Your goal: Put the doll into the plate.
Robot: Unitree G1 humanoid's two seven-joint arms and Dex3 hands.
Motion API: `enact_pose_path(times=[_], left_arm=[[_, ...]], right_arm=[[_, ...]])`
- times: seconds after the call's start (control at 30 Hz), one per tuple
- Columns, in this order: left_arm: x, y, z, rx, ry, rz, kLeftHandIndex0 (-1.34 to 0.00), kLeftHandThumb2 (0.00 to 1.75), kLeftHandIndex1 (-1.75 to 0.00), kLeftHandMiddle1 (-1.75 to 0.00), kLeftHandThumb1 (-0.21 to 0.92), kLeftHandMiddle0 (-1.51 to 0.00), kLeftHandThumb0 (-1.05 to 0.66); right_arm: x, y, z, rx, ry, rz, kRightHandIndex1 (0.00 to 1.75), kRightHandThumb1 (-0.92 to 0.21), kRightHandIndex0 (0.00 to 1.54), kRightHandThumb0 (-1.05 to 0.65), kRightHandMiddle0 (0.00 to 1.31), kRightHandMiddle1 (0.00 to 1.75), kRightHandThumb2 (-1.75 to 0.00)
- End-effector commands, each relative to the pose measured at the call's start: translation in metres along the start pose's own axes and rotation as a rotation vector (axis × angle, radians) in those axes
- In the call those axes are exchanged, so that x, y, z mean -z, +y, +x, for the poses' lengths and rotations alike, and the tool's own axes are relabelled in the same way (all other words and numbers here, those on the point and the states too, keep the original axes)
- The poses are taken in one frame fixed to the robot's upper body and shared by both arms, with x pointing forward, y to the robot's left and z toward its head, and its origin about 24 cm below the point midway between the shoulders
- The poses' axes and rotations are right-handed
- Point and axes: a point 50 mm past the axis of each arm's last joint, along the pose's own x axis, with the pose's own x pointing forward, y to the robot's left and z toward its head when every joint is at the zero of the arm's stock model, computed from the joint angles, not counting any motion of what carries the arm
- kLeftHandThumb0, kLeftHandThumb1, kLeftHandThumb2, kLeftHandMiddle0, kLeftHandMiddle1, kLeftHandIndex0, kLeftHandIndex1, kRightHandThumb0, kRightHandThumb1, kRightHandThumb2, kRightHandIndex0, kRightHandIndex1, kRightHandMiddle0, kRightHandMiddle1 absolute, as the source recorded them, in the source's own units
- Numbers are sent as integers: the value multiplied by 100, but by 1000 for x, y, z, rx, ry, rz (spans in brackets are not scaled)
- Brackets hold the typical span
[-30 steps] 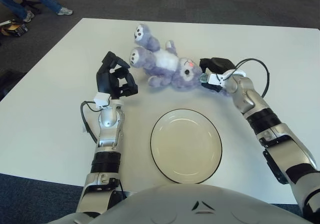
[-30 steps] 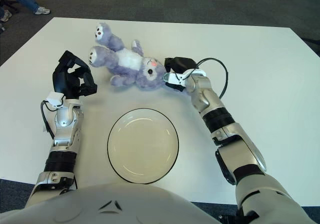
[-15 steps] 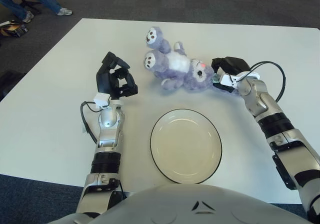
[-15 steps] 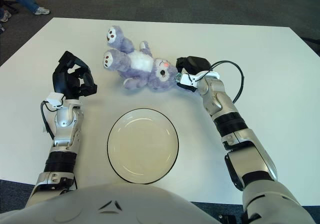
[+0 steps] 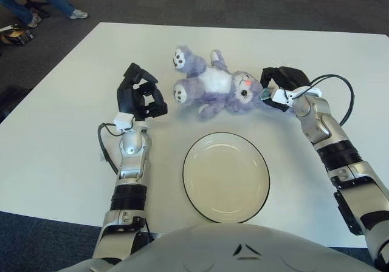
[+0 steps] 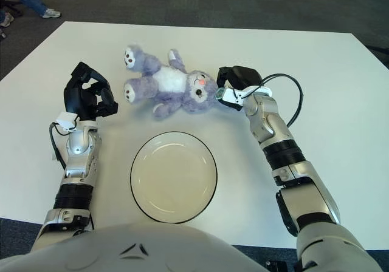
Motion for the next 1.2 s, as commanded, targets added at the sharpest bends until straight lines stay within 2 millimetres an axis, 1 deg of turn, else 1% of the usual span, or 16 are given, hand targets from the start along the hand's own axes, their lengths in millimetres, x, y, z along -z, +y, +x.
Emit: enact_pose_path(times=[0.0, 0.17, 0.23, 0.3, 0.33, 0.43, 0.47, 0.5, 0.53, 0.57, 0.6, 0.67, 0.77, 0.93, 1.0, 1.17], left_arm=[[40, 9, -56, -69, 265, 11, -69, 142, -175, -175, 23, -134, -51], [40, 9, -56, -69, 264, 12, -70, 144, -175, -175, 22, -134, -52], [40, 9, -56, -69, 264, 13, -69, 143, -175, -175, 23, -134, -51], [40, 9, -56, -68, 264, 14, -69, 142, -175, -175, 23, -134, -51], [40, 9, -56, -68, 265, 15, -68, 142, -175, -175, 23, -134, -51], [40, 9, -56, -71, 268, 15, -68, 142, -175, -175, 24, -134, -51], [40, 9, -56, -72, 269, 15, -68, 141, -175, -175, 24, -134, -51], [40, 9, -56, -73, 270, 15, -68, 141, -175, -175, 24, -134, -51], [40, 9, -56, -73, 271, 14, -68, 141, -175, -175, 24, -134, -51], [40, 9, -56, -73, 272, 14, -68, 141, -175, -175, 24, -134, -51], [41, 9, -56, -73, 273, 14, -68, 141, -175, -175, 24, -134, -51], [41, 9, -56, -71, 274, 14, -68, 141, -175, -175, 24, -134, -51], [41, 9, -56, -68, 275, 13, -68, 141, -175, -175, 24, -134, -51], [41, 9, -56, -61, 276, 12, -68, 142, -175, -175, 23, -134, -51], [41, 9, -56, -61, 276, 13, -68, 142, -175, -175, 23, -134, -51], [42, 9, -56, -61, 277, 15, -68, 142, -175, -175, 23, -134, -51]], right_arm=[[6, -4, -1, 15, 33, 32, 175, 2, 84, 0, 70, 164, -166], [8, -5, -1, 13, 53, 42, 175, -5, 82, -1, 68, 154, -156], [8, -8, -2, 18, 46, 51, 174, -17, 65, -1, 59, 166, -145], [9, -13, -3, 21, 32, 59, 175, -25, 57, -1, 53, 170, -138], [9, -14, -4, 22, 26, 62, 174, -27, 59, 16, 35, 171, -136], [11, -19, -6, 19, -6, 89, 174, -33, 57, 35, 12, 168, -128], [12, -20, -7, 18, -16, 98, 174, -31, 52, 16, 9, 165, -123], [12, -22, -8, 18, -28, 110, 174, -31, 43, -14, 6, 159, -112], [12, -23, -9, 18, -36, 117, 174, -31, 36, -34, 4, 152, -104], [12, -25, -10, 19, -50, 123, 174, -31, 33, -41, 3, 149, -101], [11, -27, -11, 19, -60, 126, 164, -33, 28, -52, 2, 141, -96], [10, -30, -13, 20, -77, 129, 150, -35, 22, -64, 1, 130, -88], [9, -33, -15, 23, -85, 131, 140, -38, 19, -71, 0, 121, -83], [8, -37, -18, 29, -92, 173, 112, -43, 13, -78, 0, 96, -75], [9, -39, -20, 31, -91, 216, 104, -43, 12, -79, 0, 90, -73], [8, -42, -21, 32, -84, 266, 87, -39, 7, -77, 0, 81, -74]])
